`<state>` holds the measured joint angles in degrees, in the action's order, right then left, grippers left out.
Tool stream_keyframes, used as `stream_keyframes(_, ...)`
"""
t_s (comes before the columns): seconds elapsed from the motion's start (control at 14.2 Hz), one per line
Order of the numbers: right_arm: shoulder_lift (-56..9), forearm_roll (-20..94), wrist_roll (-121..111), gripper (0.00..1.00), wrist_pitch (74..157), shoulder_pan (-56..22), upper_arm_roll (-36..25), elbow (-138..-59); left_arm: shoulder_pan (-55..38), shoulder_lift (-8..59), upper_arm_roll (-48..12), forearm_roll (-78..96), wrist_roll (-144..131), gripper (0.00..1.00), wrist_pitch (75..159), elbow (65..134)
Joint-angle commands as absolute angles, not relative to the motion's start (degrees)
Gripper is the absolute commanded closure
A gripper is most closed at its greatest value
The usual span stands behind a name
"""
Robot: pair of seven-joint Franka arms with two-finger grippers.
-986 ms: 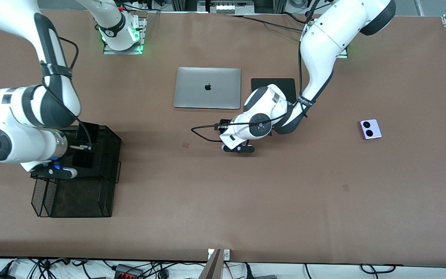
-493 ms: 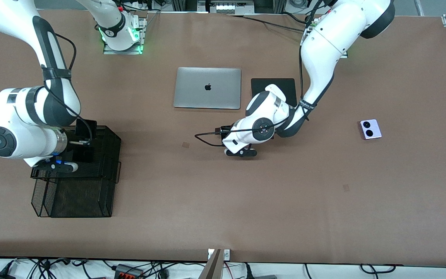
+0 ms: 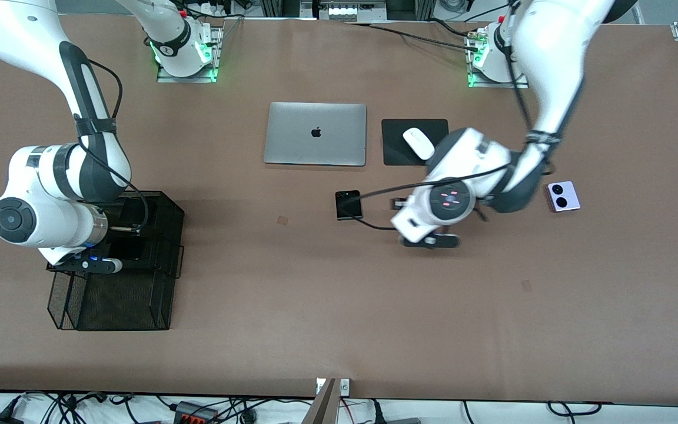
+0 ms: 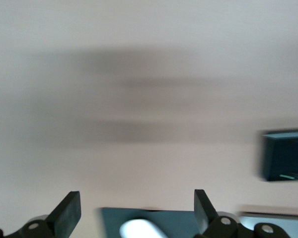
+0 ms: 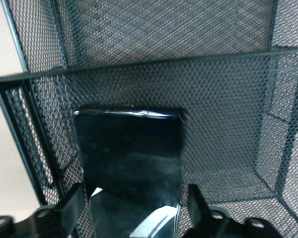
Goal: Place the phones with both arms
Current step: 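Drop the black phone into the basket while the left gripper sets down the flip phone, then grasp the flip phone with the right gripper while the left gripper grasps the white phone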
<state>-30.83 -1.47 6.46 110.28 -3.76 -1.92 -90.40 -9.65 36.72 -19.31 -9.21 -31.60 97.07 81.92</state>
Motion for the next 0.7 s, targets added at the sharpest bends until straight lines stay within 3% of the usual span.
stream_keyframes(0.0,-28.7,-2.1,5.5,0.0,109.3,-3.6,0.1,-86.2,-4.2,36.0,-19.4,-13.4,-29.0,0.0,91.5,82.9)
stream_keyframes(0.35,-29.5,-1.8,6.1,0.0,110.0,-10.4,6.2,-85.5,7.9,36.0,-19.7,-13.9,-24.1,0.0,87.4,87.2)
stream_keyframes(0.63,-35.1,-0.2,11.6,0.0,119.2,-20.5,6.8,-85.4,17.3,36.1,-19.5,-14.1,-12.5,0.0,92.0,92.9)
